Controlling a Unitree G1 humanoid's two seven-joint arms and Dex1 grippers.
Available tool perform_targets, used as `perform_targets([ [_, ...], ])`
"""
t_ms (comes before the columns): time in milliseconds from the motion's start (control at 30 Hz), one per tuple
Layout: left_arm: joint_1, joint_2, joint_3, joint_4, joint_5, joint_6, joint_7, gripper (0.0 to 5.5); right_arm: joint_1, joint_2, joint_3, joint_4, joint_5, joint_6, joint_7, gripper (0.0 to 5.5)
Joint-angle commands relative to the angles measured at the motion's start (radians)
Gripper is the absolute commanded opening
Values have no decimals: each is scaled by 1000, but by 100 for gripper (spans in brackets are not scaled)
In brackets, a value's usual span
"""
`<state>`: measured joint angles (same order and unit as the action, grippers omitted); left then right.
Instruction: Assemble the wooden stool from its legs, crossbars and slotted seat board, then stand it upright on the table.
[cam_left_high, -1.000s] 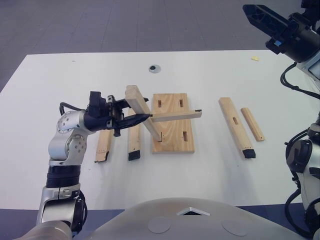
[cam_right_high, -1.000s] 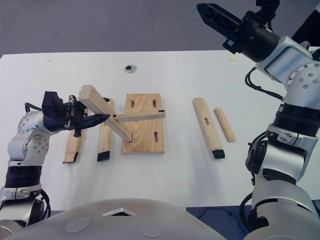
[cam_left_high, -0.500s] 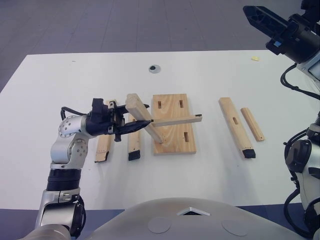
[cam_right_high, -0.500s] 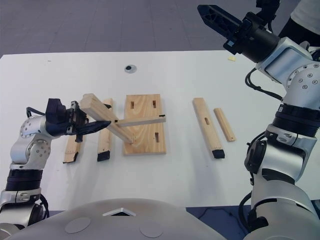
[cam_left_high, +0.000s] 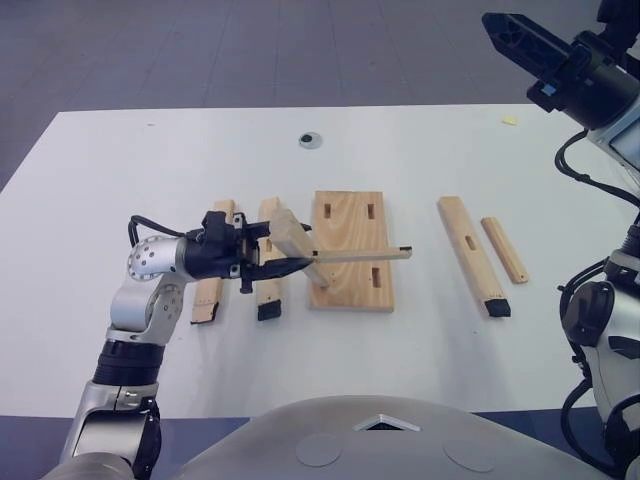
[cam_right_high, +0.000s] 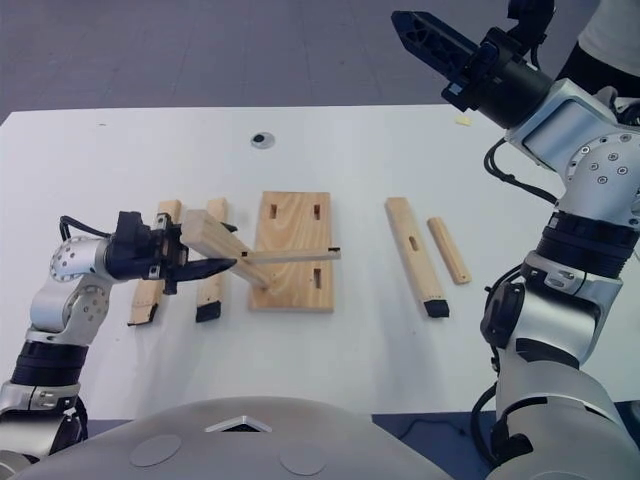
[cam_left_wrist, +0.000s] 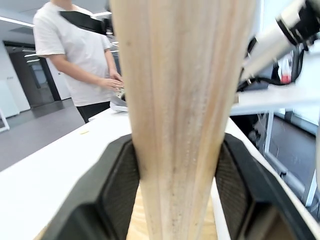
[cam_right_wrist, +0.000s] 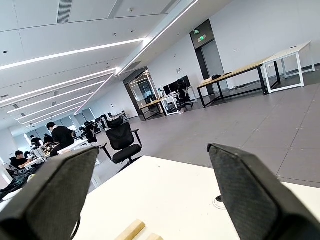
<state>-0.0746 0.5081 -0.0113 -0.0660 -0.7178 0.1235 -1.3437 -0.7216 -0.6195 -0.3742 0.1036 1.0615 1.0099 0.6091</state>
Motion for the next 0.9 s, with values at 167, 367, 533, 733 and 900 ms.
perform_targets([
  [167, 69, 15, -78, 114, 118, -35, -59, 208, -8, 9, -10, -11, 5, 18, -13, 408],
  [367, 150, 31, -190, 96, 308, -292, -10, 208, 11, 15, -24, -23, 5, 13, -27, 408],
  [533, 177, 122, -256, 104, 283, -97, 52, 208, 13, 27, -23, -25, 6, 13, -36, 408],
  [733, 166, 204, -322, 62, 235, 89, 106, 208, 16, 33, -26, -29, 8, 17, -45, 408],
  [900, 160, 205, -368, 28, 252, 138, 187, 208, 24, 36, -33, -39, 16, 19, -58, 408],
])
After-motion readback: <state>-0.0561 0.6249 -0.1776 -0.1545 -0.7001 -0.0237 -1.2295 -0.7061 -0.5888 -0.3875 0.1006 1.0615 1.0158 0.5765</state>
